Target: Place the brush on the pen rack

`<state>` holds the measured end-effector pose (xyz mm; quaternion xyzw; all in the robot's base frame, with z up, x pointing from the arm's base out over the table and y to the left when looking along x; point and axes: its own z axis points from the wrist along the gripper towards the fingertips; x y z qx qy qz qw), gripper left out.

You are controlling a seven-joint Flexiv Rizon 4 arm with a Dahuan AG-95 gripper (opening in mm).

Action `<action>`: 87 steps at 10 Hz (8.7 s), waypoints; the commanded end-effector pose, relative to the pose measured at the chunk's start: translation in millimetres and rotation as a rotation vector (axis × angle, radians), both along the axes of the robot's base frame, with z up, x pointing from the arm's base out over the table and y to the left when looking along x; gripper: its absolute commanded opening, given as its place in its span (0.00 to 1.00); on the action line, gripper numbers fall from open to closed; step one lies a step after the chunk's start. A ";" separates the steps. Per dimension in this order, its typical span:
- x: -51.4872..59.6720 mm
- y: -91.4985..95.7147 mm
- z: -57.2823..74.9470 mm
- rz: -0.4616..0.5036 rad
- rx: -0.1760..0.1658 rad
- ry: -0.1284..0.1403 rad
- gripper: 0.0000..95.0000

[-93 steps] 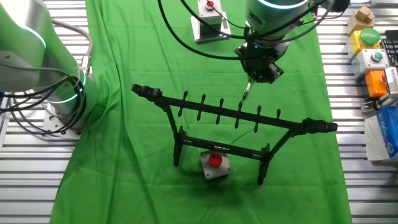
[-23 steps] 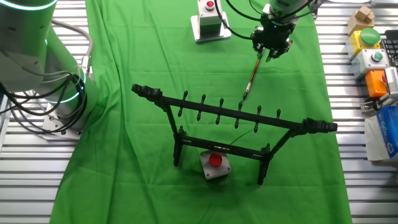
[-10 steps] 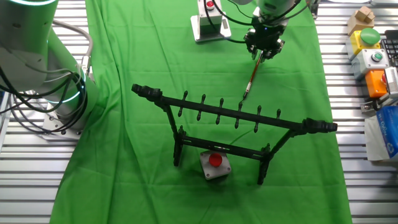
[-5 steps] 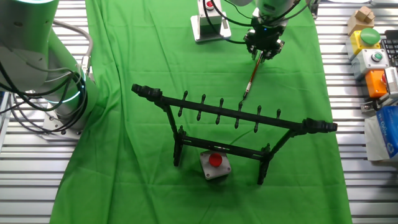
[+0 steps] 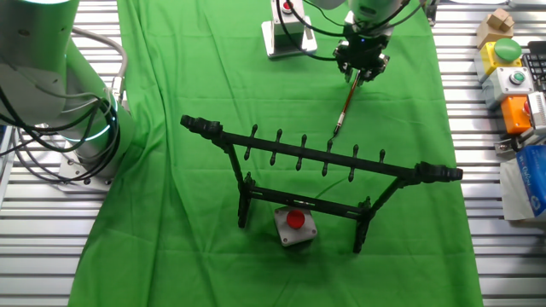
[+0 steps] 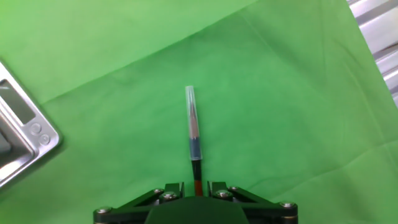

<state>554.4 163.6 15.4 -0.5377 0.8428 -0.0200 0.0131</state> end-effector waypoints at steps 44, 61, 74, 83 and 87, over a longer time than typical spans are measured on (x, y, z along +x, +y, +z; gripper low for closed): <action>14.5 -3.0 46.4 -0.060 -0.047 0.101 0.00; 18.8 -27.8 113.7 -0.025 -0.103 0.145 0.00; 5.4 -72.5 137.0 -0.018 -0.181 0.110 0.00; -80.4 -142.6 222.4 0.139 -0.433 0.220 0.00; -88.8 -140.4 229.8 0.161 -0.435 0.240 0.00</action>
